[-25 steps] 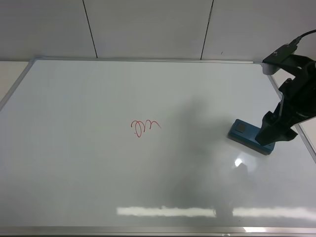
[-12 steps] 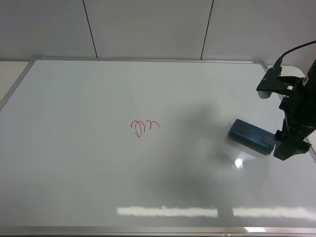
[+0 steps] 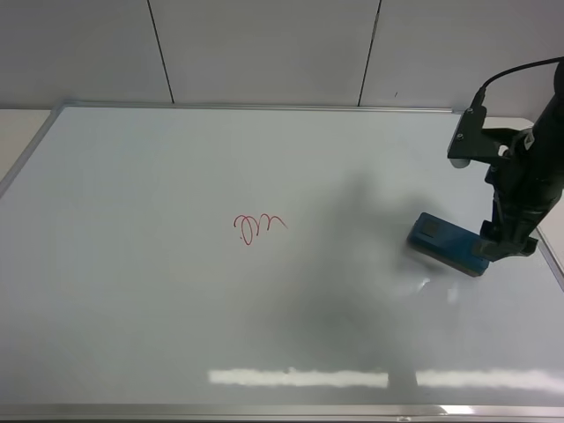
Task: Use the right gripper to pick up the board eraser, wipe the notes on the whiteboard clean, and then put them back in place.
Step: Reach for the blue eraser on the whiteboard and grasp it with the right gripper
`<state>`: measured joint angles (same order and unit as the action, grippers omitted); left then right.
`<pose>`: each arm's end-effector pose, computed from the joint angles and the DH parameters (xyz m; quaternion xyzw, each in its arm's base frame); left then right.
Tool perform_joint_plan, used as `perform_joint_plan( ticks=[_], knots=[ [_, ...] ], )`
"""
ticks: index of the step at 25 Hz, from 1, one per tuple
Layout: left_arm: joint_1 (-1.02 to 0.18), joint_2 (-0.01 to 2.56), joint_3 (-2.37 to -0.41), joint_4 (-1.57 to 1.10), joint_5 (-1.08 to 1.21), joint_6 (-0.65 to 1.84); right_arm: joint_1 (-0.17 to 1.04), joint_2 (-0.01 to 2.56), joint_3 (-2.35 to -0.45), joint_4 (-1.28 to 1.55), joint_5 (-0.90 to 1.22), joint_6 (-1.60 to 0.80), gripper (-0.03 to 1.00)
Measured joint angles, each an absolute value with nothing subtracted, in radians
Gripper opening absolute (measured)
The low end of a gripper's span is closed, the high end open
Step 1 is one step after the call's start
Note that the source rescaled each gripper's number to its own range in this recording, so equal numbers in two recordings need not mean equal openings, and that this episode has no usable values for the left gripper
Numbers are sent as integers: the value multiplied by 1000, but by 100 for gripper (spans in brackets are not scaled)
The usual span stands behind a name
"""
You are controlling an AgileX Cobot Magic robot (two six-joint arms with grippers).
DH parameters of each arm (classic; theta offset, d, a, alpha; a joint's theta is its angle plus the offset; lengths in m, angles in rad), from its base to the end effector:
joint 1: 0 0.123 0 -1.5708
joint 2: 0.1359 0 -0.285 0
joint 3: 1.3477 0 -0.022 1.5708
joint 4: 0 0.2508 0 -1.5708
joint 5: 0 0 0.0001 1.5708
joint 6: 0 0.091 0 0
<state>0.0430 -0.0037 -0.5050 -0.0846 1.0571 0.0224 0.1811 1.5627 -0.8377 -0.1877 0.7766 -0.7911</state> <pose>-0.0057 -0.0070 0.2792 -0.0070 0.8492 -0.0250 0.5274 0.2635 0.0361 0.1850 -0.5181 0.8488 -0.0908 0.0530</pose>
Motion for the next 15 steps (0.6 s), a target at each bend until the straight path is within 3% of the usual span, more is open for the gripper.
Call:
perform_joint_plan(
  ticks=[15],
  knots=[
    [43,-4,-505,-85,1057,22,181,1746,-838,-9,552,-855,82]
  ],
)
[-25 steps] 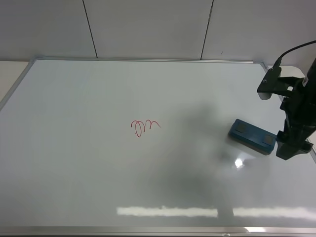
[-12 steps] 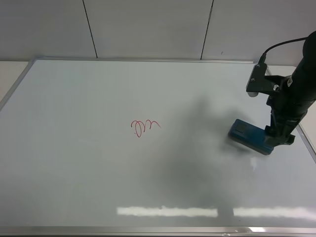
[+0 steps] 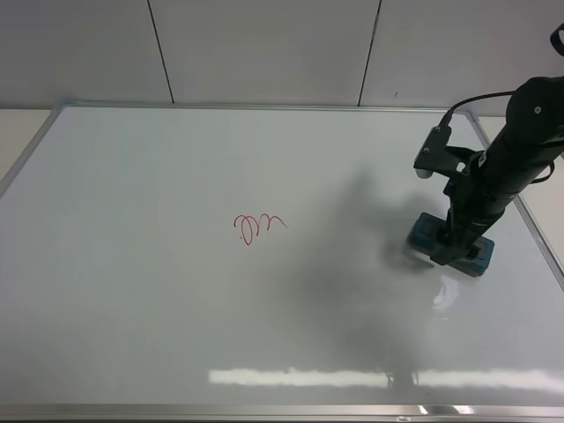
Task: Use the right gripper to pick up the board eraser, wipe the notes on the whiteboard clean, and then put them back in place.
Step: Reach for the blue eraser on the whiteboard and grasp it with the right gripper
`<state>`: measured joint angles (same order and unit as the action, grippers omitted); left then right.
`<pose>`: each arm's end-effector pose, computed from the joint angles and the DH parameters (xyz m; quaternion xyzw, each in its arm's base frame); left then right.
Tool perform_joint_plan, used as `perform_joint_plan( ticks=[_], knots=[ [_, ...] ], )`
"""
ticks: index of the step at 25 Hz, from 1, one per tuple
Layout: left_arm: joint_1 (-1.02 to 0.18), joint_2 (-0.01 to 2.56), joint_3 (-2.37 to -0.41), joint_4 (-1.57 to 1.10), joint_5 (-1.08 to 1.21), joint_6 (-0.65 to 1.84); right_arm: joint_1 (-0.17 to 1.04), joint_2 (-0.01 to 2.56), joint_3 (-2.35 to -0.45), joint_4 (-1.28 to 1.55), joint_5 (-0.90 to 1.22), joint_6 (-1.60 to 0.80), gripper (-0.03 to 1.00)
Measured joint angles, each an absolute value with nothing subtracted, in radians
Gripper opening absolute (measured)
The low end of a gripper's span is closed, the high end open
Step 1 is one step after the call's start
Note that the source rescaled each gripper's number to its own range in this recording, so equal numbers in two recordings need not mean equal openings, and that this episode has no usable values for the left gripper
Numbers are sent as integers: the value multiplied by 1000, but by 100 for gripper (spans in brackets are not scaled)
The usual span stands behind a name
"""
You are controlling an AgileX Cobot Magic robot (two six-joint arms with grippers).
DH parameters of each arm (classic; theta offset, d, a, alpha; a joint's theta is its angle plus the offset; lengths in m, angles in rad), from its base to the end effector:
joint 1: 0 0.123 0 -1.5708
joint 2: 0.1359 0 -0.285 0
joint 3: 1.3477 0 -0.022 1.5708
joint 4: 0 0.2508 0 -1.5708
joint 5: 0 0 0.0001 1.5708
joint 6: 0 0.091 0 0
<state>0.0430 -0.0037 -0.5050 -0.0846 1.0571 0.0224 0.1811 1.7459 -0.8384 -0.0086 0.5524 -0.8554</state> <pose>-0.0057 -0.0070 0.2792 -0.0070 0.8492 -0.0250 0.5274 0.2875 0.0522 0.1367 -0.4959 0.8627 -0.0352 0.0925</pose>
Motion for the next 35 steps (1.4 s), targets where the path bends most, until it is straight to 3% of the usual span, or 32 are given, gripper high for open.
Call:
perform_joint_plan(
  ticks=[32,34,35],
  knots=[
    [43,-4,-505,-85,1057,22,181,1756,-838,145,593,-941,80],
    [43,-4,-505,-85,1057,22,181,1756,-838,145,597,-942,67],
    [43,-4,-505,-85,1057,22,181,1756,-838,145,600,-942,48]
  ],
)
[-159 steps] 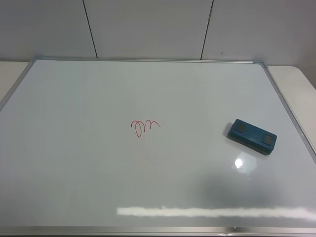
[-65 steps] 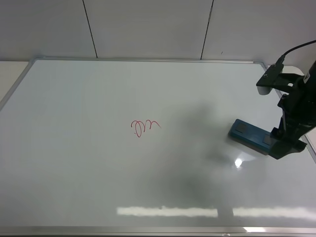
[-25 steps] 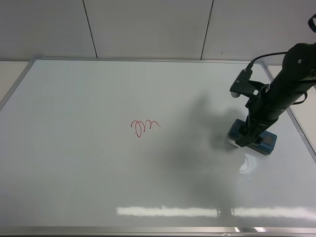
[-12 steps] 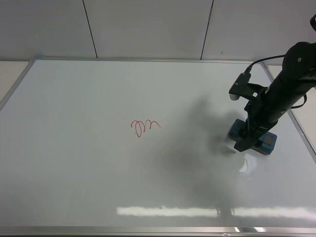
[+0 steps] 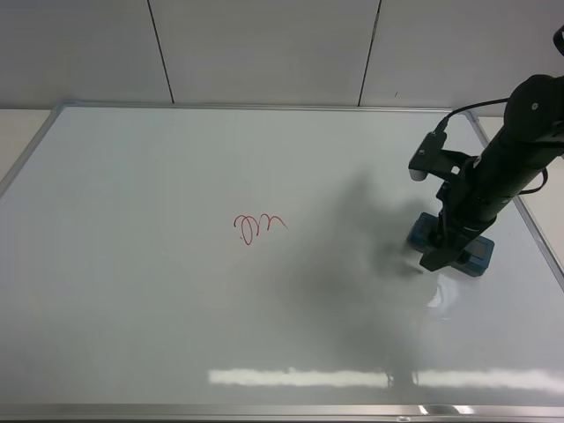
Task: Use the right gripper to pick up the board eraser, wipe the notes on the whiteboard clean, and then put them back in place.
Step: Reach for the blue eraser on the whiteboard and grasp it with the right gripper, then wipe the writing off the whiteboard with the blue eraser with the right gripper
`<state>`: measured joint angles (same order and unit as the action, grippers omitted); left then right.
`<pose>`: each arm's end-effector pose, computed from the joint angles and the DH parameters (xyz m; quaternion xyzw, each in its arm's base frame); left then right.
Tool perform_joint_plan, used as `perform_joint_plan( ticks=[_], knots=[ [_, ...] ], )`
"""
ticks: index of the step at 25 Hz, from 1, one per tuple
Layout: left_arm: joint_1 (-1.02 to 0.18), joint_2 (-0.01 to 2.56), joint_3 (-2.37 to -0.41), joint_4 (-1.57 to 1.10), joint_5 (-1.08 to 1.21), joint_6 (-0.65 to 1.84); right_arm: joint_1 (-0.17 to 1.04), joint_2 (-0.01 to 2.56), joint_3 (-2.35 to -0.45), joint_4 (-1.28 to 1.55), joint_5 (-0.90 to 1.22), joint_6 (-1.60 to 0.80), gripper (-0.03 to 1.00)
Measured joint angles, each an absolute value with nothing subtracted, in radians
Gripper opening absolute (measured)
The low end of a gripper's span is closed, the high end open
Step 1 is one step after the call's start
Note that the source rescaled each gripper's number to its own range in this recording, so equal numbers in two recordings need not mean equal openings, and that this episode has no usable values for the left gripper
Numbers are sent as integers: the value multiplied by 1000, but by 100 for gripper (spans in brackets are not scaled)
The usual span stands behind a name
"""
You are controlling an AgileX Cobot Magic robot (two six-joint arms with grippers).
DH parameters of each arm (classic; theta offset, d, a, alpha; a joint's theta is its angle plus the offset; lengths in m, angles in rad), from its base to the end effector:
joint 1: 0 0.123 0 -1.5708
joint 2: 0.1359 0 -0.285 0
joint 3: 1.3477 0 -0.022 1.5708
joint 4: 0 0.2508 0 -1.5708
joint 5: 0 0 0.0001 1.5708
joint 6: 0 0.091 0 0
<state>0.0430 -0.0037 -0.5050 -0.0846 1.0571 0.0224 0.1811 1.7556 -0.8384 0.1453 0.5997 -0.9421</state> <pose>-0.0057 -0.0070 0.2792 -0.0070 0.8492 -0.0250 0.5274 0.2824 0.0593 0.1335 -0.4817 0.8724 0.0158 0.0820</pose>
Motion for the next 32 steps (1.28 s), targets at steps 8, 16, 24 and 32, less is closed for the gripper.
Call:
perform_joint_plan(
  ticks=[8,16,24,32],
  knots=[
    [43,-4,-505,-85,1057,22,181,1756,-838,140,613,-900,3],
    [43,-4,-505,-85,1057,22,182,1756,-854,127,648,-817,3],
    [43,-4,-505,-85,1057,22,245,1756,-959,126,757,-745,3],
    [43,-4,-505,-85,1057,22,352,1756,-1090,118,820,-665,3]
  ],
)
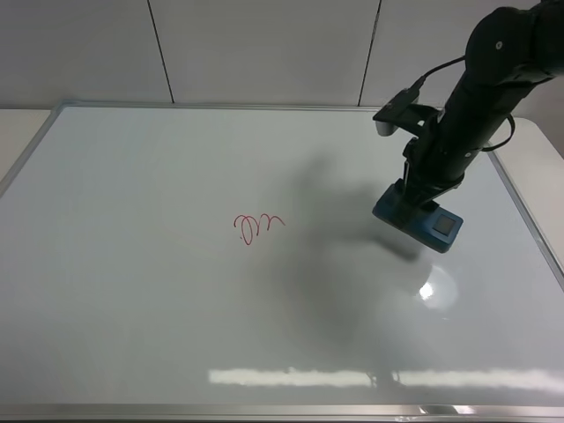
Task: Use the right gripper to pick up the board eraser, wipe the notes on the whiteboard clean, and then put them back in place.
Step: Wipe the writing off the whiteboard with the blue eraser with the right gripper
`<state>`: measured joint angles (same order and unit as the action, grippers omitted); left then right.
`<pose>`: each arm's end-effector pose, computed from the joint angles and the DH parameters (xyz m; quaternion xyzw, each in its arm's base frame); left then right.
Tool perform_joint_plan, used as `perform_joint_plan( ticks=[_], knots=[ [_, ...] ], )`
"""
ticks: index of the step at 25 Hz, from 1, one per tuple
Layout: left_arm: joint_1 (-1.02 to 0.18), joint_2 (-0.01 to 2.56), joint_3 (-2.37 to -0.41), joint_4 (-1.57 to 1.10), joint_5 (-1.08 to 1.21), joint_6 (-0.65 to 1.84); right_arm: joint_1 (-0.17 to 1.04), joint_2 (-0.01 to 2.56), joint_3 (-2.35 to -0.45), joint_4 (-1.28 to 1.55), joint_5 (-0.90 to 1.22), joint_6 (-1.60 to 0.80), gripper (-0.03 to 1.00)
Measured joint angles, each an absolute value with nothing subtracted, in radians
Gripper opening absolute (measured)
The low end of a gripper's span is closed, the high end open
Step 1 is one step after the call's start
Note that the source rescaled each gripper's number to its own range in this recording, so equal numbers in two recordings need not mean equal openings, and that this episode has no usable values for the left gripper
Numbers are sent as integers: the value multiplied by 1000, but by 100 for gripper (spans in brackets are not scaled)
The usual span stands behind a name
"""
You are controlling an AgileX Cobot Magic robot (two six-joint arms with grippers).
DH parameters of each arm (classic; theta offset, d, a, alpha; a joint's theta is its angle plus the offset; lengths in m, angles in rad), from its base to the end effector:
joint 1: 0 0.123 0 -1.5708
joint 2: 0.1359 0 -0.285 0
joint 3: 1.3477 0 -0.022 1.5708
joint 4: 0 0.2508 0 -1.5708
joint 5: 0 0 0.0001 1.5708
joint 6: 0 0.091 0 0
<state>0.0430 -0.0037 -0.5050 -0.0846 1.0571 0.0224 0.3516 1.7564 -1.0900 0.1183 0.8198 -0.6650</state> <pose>-0.0057 -0.0070 0.2792 -0.0070 0.8492 -0.0250 0.5274 0.3050 0.1202 0.1852 -0.4522 0.8866 0.0326 0.0919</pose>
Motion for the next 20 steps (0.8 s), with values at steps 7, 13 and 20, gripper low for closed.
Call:
perform_joint_plan(
  ticks=[7,13,20],
  knots=[
    [43,-4,-505,-85,1057,22,445,1757,-1190,110,843,-625,3],
    [43,-4,-505,-85,1057,22,515,1835,-1330,74,955,-561,3],
    [43,-4,-505,-85,1057,22,603,1992,-1519,65,1047,-548,3]
  ],
)
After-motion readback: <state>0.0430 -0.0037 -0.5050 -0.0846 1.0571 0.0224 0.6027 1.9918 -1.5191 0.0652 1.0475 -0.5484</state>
